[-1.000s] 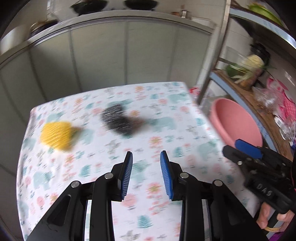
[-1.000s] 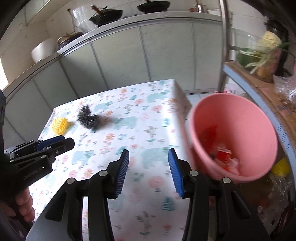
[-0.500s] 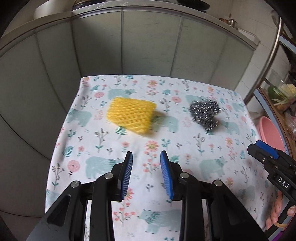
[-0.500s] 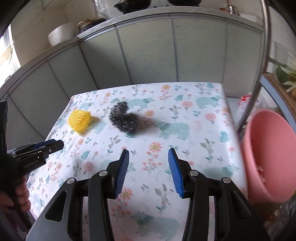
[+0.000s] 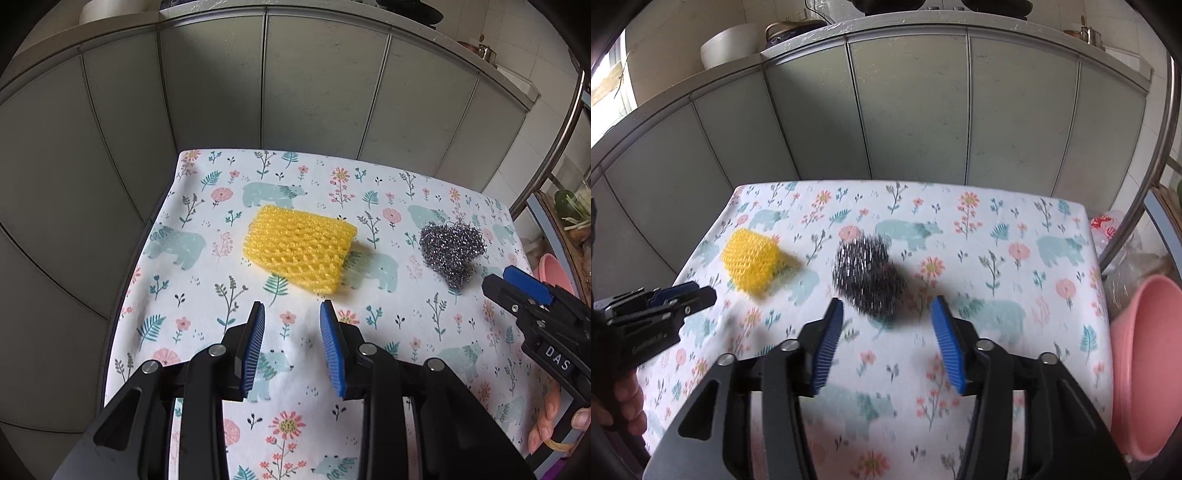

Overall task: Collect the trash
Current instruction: 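Move both open grippers back from the basin to the table, then grasp the steel wool scrubber with the right gripper while the left gripper grasps the yellow foam net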

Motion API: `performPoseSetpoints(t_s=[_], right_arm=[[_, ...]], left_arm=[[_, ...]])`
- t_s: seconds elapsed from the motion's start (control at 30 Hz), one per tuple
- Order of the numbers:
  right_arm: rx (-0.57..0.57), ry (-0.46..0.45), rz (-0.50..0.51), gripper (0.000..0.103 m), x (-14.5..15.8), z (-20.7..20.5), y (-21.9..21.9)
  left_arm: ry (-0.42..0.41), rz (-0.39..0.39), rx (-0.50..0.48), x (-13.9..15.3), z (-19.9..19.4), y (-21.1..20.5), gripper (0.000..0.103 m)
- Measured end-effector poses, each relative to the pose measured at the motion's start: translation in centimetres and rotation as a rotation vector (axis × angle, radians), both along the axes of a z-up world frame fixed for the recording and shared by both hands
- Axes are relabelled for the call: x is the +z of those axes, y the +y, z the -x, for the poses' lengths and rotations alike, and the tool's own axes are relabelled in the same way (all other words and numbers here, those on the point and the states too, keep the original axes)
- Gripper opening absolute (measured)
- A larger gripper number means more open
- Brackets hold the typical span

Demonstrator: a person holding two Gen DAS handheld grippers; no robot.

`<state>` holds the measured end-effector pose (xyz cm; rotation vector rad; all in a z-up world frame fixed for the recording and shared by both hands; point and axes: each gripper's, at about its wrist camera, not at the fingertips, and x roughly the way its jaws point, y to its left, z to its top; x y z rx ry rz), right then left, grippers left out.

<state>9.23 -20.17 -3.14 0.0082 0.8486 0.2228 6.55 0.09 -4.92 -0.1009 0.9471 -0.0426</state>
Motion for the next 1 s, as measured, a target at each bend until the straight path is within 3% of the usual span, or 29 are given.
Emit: performPoseSetpoints(t_s=[0.3,0.6,0.63,0.77,1.0], right_arm=[[0.017,-0.006,0.022,0.053,-0.7,-3.4,1.8],[0.062,-0.009,0.033,0.053,-1.5,-4.0,3.1],[0.068,-0.009,0.034,0.051,-1.6,-4.0,3.3],[0.105,-0.035,0.072,0.029,-1.6,-3.5,4.3],[0.122,-0.055,0.087,0.02,-1.0,-2.7,4.7]], left_arm=[[-0.015,-0.013,0.001,0.3,-1.1,0.3,0.03],[-0.027,-0.03,0.007,0.5,-2.0,0.4,0.03],[-0.03,-0.03,0.007,0.5,-2.1,0.3,0.03],[-0.034,-0.03,0.007,0.6,-2.4,0.3,0.03],[-0.039,-0.027,0.005,0.7,-2.9,0.3,0.03]])
